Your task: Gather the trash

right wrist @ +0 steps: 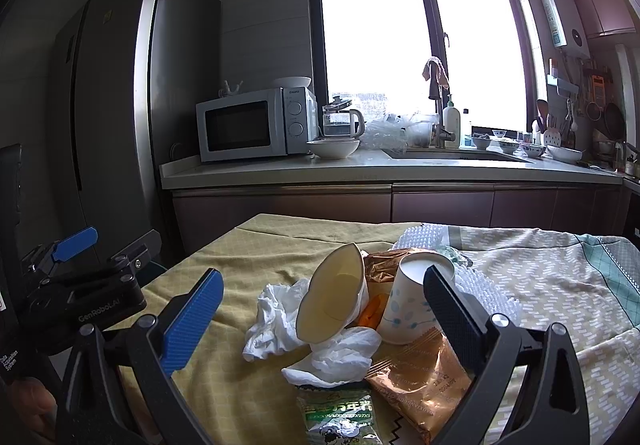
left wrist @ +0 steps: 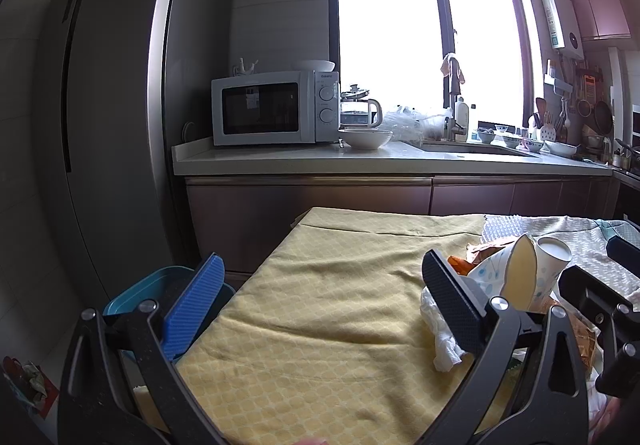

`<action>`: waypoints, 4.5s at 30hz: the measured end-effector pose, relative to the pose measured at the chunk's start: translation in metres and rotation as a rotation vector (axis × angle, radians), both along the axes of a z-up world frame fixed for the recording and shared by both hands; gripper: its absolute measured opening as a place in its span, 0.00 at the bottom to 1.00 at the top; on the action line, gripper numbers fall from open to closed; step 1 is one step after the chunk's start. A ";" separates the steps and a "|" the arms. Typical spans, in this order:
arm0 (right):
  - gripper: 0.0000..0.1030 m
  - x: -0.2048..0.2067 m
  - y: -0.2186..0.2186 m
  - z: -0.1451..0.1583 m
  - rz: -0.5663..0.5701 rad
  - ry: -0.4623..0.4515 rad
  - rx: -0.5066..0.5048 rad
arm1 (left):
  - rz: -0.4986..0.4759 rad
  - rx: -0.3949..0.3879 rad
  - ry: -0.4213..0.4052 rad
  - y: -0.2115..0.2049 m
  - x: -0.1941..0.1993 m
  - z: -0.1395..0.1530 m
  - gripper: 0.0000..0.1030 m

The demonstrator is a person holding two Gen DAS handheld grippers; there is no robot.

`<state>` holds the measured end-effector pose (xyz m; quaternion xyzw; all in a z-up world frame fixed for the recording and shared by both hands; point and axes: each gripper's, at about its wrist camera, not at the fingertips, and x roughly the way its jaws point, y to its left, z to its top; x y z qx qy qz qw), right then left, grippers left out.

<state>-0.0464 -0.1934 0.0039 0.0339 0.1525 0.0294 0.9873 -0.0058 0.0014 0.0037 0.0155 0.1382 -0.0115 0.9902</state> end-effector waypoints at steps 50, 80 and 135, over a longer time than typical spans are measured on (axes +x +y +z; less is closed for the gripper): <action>0.88 0.028 -0.043 -0.032 0.034 0.189 0.131 | -0.307 0.066 0.324 -0.054 0.051 -0.056 0.85; 0.02 0.076 -0.048 -0.031 0.187 0.293 0.361 | -0.423 -0.043 0.492 -0.033 0.086 -0.061 0.07; 0.18 0.244 0.241 -0.072 0.639 0.661 0.260 | 0.198 -0.149 0.566 0.260 0.136 -0.112 0.22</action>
